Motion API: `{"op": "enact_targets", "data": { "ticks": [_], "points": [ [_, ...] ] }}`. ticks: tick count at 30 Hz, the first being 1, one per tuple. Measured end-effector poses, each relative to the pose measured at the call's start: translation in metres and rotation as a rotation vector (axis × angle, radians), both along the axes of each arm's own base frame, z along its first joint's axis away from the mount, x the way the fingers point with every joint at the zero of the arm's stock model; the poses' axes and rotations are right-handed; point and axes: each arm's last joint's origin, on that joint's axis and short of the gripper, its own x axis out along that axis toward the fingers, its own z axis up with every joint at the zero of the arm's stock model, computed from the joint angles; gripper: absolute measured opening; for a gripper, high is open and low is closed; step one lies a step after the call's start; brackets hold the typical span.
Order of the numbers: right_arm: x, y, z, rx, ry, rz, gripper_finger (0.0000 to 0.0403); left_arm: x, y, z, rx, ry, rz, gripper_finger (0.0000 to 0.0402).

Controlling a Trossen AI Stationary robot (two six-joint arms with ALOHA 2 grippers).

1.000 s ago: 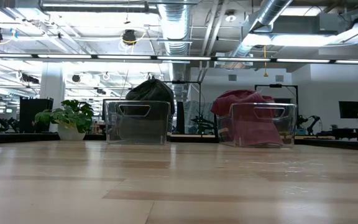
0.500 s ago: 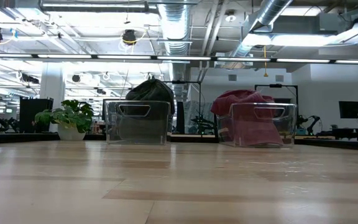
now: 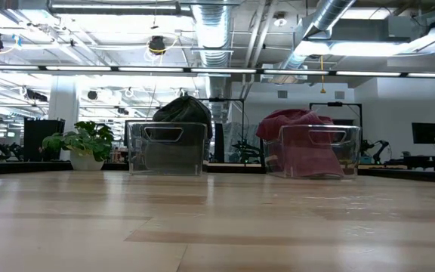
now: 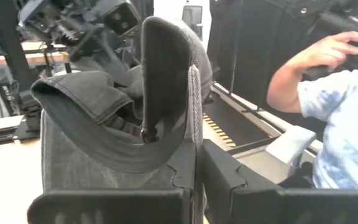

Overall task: Pick & Place hat
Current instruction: Put the black cap into the left transparent bin

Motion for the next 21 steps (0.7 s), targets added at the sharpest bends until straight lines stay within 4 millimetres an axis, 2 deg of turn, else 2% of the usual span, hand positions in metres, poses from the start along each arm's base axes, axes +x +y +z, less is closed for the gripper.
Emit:
{"op": "enact_targets", "data": {
  "ticks": [2, 9, 21],
  "points": [
    [0.000, 0.000, 0.000, -0.027, -0.014, 0.010, 0.0014, 0.002, 0.002, 0.000, -0.001, 0.000, 0.011, 0.0018],
    [0.000, 0.001, 0.001, -0.023, -0.020, 0.001, 0.0005, 0.010, 0.008, 0.000, 0.002, -0.002, 0.034, 0.0043],
    [-0.001, -0.003, -0.006, -0.010, 0.064, -0.025, 0.0001, 0.018, 0.014, 0.000, 0.022, -0.008, 0.050, 0.0139]
  ]
}}
